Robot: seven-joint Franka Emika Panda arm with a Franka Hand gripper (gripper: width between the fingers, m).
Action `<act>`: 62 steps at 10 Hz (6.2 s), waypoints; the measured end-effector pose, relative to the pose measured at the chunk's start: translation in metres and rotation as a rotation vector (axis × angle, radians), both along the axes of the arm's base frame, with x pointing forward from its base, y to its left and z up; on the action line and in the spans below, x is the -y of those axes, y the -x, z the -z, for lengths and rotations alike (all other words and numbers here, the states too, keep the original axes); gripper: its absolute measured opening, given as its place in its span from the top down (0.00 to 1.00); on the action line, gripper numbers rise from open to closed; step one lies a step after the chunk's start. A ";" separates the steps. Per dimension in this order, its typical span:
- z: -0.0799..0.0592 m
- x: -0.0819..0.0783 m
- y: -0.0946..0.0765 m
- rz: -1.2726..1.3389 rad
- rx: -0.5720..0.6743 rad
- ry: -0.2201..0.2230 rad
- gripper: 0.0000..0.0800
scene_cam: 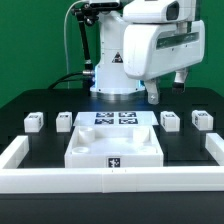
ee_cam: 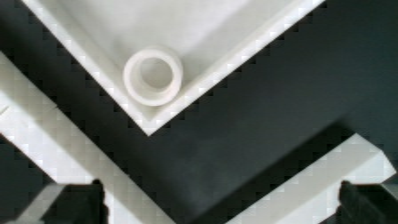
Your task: Assemble square table
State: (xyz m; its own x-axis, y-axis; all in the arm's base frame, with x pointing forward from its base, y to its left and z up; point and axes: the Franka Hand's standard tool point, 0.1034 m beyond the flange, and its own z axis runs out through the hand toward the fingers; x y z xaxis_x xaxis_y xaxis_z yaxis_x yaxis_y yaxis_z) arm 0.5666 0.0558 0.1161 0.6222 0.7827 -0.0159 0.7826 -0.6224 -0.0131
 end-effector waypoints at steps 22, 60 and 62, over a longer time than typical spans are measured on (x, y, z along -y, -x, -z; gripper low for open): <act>0.037 0.052 0.034 -0.633 -0.024 -0.023 0.19; 0.099 0.041 0.112 -0.693 -0.068 -0.086 0.92; 0.100 0.020 0.104 -0.689 -0.058 -0.093 0.92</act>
Offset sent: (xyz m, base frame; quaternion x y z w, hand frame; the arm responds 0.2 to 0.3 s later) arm 0.0000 0.0000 0.0000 0.0000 0.0000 0.0000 1.0000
